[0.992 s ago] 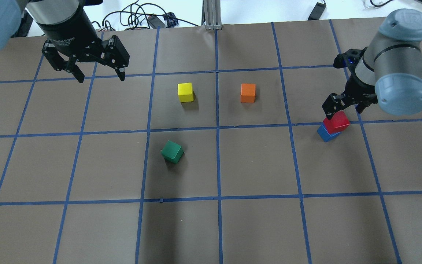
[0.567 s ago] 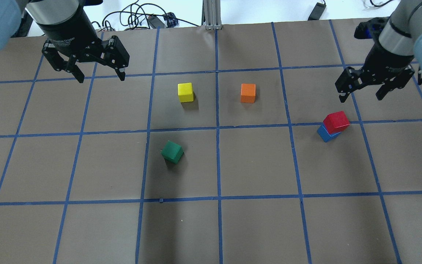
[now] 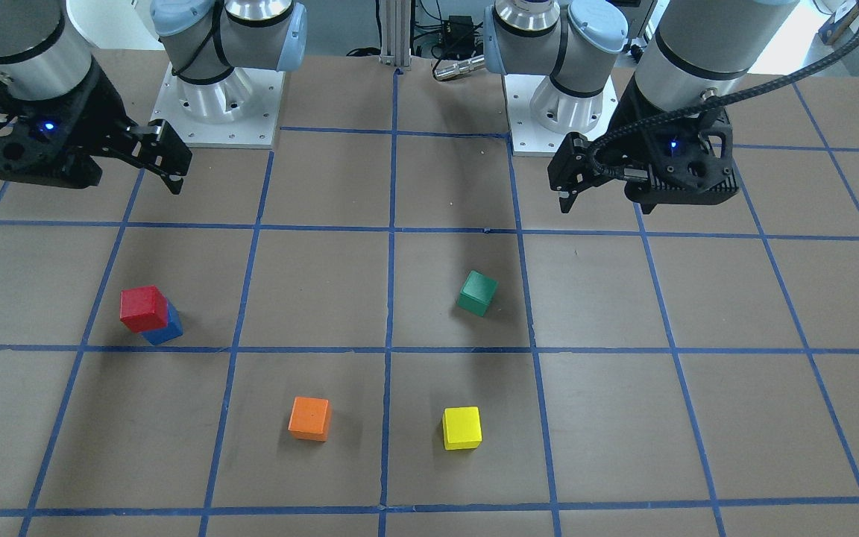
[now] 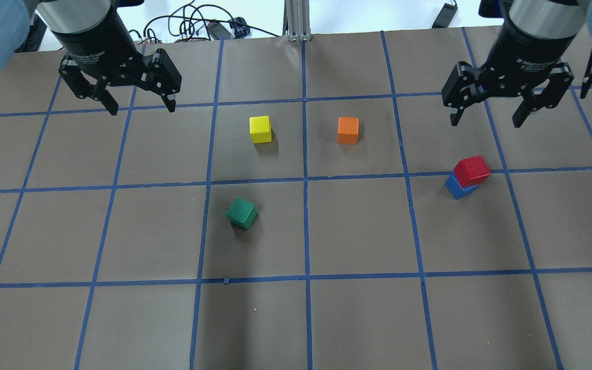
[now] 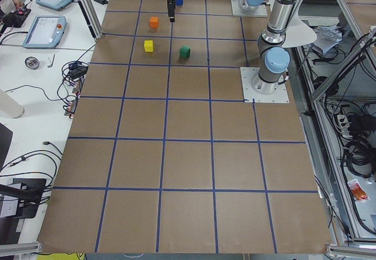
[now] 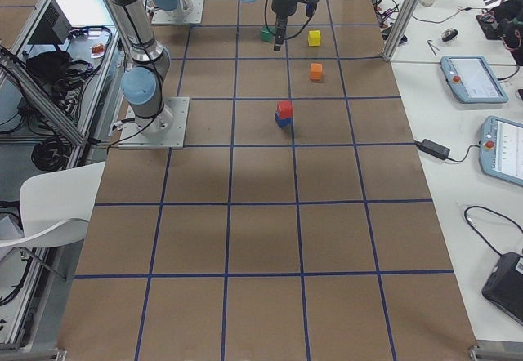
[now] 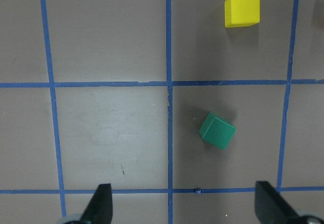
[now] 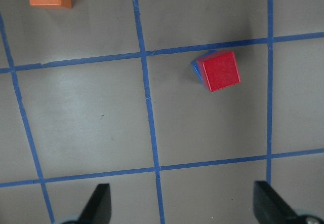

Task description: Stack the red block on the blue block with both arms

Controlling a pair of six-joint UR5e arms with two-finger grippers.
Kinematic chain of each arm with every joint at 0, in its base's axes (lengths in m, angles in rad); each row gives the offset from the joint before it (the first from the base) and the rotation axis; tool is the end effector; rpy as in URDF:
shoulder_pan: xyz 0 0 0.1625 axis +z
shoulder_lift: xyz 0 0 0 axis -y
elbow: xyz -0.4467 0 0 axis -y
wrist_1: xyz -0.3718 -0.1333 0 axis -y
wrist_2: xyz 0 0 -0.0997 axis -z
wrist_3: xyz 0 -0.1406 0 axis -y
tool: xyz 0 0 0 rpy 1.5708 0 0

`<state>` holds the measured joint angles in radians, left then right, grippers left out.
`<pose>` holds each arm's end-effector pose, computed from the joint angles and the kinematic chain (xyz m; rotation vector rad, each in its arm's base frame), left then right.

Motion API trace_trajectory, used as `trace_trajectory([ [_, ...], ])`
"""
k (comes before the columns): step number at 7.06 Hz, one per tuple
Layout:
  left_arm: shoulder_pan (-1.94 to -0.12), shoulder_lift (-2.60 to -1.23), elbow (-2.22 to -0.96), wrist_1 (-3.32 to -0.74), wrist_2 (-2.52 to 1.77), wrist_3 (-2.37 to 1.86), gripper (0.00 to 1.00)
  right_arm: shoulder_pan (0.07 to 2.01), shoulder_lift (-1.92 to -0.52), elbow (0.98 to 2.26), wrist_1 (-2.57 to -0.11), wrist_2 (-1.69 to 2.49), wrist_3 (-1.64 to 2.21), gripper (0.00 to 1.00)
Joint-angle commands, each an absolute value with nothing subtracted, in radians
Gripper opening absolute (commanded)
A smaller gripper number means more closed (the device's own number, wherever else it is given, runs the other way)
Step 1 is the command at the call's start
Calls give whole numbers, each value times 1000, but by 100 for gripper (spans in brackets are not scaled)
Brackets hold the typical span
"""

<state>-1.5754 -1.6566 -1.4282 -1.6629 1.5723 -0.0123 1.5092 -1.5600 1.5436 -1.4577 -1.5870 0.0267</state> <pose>-0.1354 -0.5035 0.4846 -0.0120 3.1393 0.0554 0.1023 -0.4694 0.4657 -0.1366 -3.1204 -0.1515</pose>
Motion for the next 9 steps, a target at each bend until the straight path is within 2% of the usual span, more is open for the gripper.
trace_trajectory([
  [1,-1575,-1658,-1427,-1661,1572,-12,100,1539,-1569,1557,-1457,-1589,37,100],
  [9,-1575,-1649,-1430,-1661,1572,-12,100,1539,-1580,1566,-1448,-1589,98,100],
])
